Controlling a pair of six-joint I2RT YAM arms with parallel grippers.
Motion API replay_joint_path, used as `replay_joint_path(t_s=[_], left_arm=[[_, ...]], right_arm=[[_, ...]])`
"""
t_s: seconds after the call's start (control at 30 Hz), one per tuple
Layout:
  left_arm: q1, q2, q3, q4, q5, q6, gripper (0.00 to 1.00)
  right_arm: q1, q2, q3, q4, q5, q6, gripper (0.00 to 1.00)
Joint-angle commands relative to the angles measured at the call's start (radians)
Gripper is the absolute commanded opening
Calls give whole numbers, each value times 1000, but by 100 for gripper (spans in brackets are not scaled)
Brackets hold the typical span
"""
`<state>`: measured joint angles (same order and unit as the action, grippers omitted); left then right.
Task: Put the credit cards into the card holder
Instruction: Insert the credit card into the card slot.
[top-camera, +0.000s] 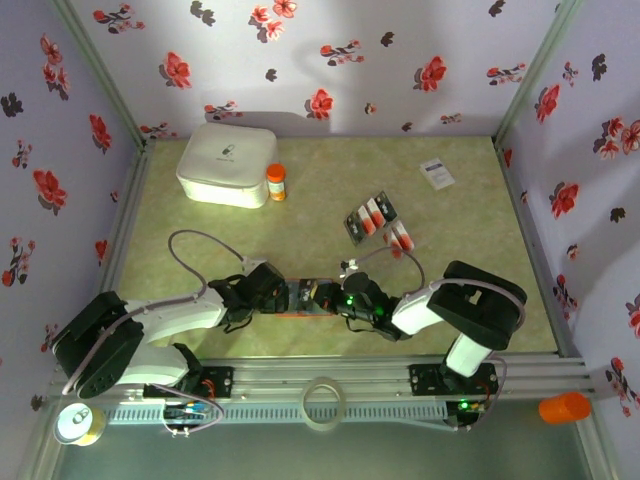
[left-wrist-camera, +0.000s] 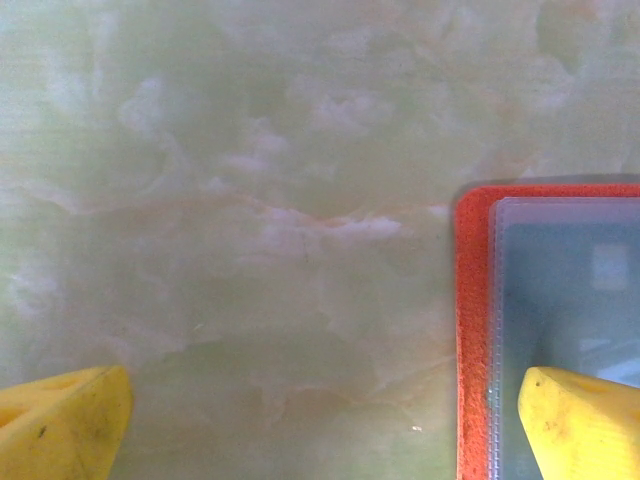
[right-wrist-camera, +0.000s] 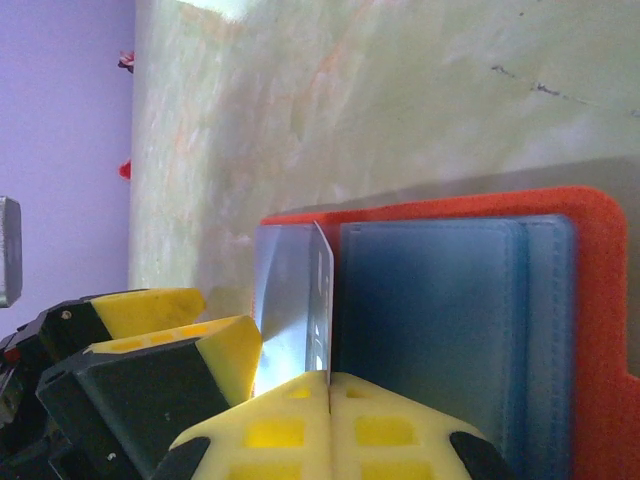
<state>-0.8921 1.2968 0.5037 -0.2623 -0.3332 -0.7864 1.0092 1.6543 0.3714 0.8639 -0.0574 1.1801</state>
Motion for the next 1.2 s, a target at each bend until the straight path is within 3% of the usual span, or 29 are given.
replay_joint_path(t_s=[0.0, 0.93, 1.07, 1.17], left_arm=[[-7, 15, -22, -8, -14, -14, 100], [-9, 12, -25, -5, -14, -15, 100], [-8, 7, -24, -4, -16, -15, 100], [-8, 1, -27, -2, -15, -17, 100]], right_arm=[[10, -28, -4, -97, -11, 4, 0], [-6, 82, 84, -188, -109, 10, 0], [-34, 57, 105, -239, -156, -26, 24], [-50, -31, 143, -406, -163, -105, 35]])
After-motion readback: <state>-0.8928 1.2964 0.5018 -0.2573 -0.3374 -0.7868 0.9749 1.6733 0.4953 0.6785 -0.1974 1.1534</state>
